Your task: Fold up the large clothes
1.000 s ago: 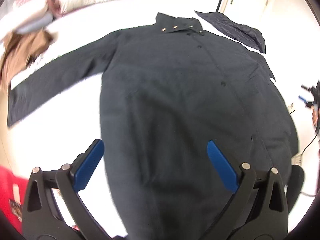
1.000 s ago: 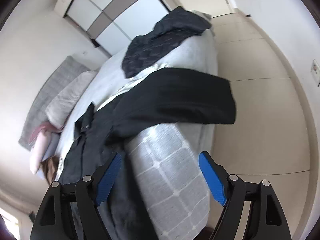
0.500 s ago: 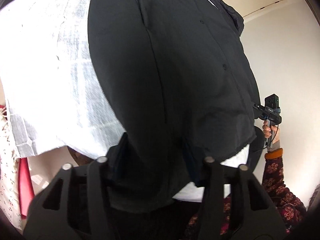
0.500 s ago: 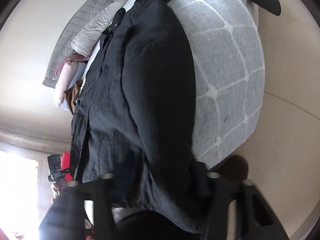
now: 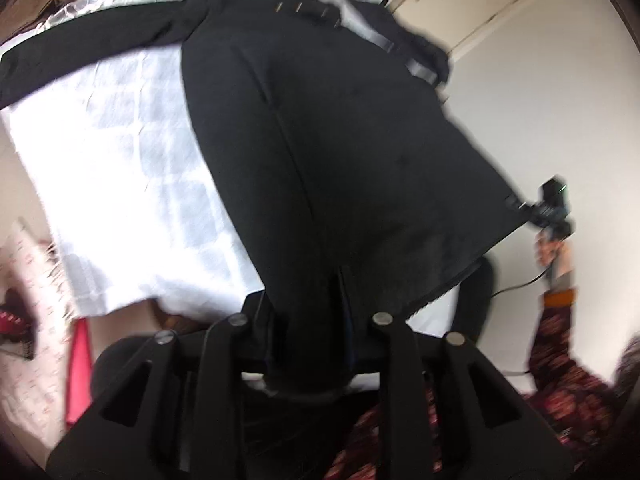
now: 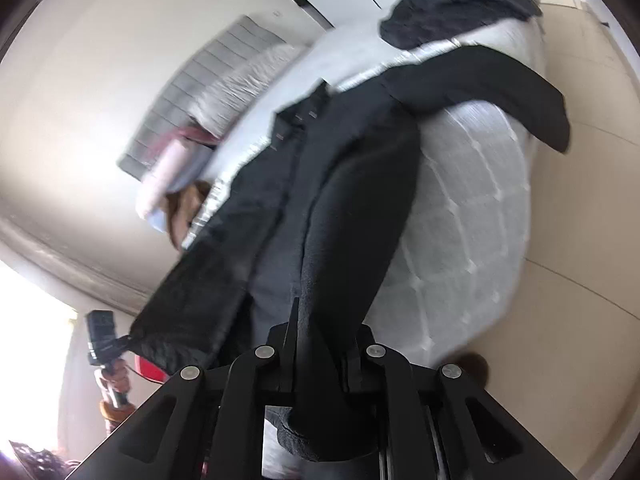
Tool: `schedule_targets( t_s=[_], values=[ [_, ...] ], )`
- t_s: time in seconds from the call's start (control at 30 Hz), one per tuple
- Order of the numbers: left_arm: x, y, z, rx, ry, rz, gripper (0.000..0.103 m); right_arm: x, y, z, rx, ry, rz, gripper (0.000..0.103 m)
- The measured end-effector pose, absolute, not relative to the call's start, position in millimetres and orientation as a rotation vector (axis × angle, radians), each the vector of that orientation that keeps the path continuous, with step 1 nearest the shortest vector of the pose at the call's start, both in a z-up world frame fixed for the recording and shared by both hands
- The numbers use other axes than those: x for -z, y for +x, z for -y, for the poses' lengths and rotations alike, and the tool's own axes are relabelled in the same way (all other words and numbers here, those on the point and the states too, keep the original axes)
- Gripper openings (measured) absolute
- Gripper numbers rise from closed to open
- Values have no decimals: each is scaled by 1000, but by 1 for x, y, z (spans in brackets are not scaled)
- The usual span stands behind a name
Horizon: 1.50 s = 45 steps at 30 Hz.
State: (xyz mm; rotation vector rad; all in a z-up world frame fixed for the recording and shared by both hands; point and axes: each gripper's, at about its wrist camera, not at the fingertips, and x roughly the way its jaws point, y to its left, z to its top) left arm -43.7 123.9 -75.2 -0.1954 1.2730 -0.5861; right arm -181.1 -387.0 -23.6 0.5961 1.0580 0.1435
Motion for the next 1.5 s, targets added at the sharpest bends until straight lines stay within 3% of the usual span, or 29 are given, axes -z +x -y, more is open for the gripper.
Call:
schedule_targets(
  t_s=[0.1,0.2,0.23,0.27,0.3,0.33,0.37,0.47,0.6,0.7,0.8,0.9,1.07,1.2,1.5],
  values=[
    [123,-48,-132,479,-93,-1448,27,77,-191,409,11,618,-1225,20],
    [103,-45,-150,495,-159,-1386,30,71,-195,418,26,672,-1164,25],
    [87,-41,-155,496,-172,-1326,39,63,-194,415,38,642,-1146,27],
    [73,-40,-160,495,-175,-1267,56,50,-190,409,51,595,-1123,35],
    [59,-38,-161,490,-176,-1198,64,34,-183,400,59,535,-1089,52],
    [48,-31,-162,487,-180,-1142,71,24,-175,391,57,496,-1057,60],
    [38,-24,-157,482,-181,-1083,72,15,-167,381,46,458,-1018,72],
    [28,8,-124,511,-182,-983,78,4,-128,346,-12,358,-927,80],
    [48,53,-65,499,-114,-910,79,15,-61,291,-72,245,-911,82],
    [95,84,-40,457,-78,-969,79,40,-21,259,-83,182,-939,82],
    [148,81,-39,467,-104,-1098,78,83,1,247,-69,151,-1017,82],
    [150,49,-36,538,46,-1063,79,123,-2,245,-65,116,-1045,82],
    [133,11,-51,661,147,-1124,79,118,-15,233,-111,26,-1040,95],
    [113,23,-88,593,35,-1114,79,101,-4,234,-82,132,-1110,95],
    [107,114,-216,33,-323,-948,89,35,42,204,-74,114,-940,96]
  ],
)
